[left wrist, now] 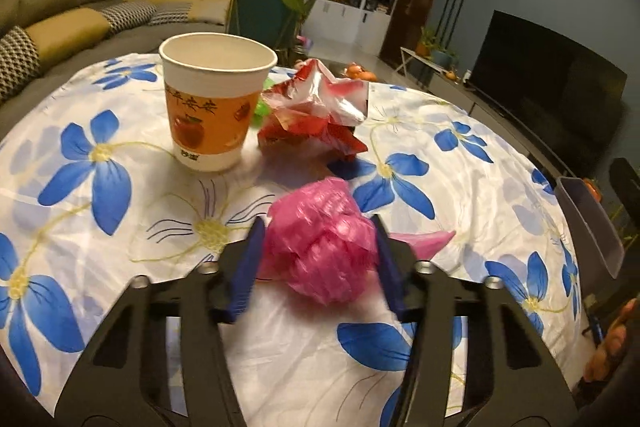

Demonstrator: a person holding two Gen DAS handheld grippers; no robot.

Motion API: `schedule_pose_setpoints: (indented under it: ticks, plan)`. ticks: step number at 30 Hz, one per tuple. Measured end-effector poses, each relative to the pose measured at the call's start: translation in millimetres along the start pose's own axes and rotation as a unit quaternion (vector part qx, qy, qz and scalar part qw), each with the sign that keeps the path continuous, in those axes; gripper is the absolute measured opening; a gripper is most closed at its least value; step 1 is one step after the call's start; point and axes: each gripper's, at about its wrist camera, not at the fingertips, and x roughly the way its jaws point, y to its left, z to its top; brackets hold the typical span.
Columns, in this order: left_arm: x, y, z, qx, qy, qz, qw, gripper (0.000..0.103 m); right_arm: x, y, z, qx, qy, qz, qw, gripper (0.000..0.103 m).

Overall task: Collect trash
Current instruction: 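Grasp the pink plastic bag with the left tool while the right tool grasps the red-and-white wrapper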

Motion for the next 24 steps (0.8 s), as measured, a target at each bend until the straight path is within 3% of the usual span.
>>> schedule_pose_setpoints:
  ticks: [3, 9, 12, 16, 19, 24]
  plan:
    - [-1.5, -0.2, -1.6, 0.002, -0.004, -0.019, 0.9998, 0.033, 8.8, 6.6, 0.0, 0.001, 0.009, 0.009, 1.0, 0.078]
    - [-35.0, 3.7, -4.7, 0.002, -0.047, -0.038, 0.9982, 0.031, 24.2, 19.8, 0.7, -0.003, 0.02, 0.014, 1.0, 0.078]
    - [-59.4, 14.8, -1.0, -0.003, -0.08, -0.017, 0.9966, 0.031, 36.3, 30.3, 3.3, -0.005, 0.027, 0.019, 0.999, 0.078]
    - [-84.2, 40.1, 6.0, -0.023, -0.123, 0.044, 0.9911, 0.031, 60.0, 50.6, 7.1, -0.006, 0.037, 0.034, 0.999, 0.078]
    - [-90.2, 59.0, 11.4, -0.041, -0.132, 0.078, 0.9873, 0.031, 82.8, 67.9, 9.9, -0.011, 0.049, 0.041, 0.998, 0.076]
    - [-91.9, 80.8, 17.5, -0.07, -0.134, 0.095, 0.9839, 0.031, 125.8, 94.5, 10.2, -0.016, 0.08, 0.053, 0.995, 0.065]
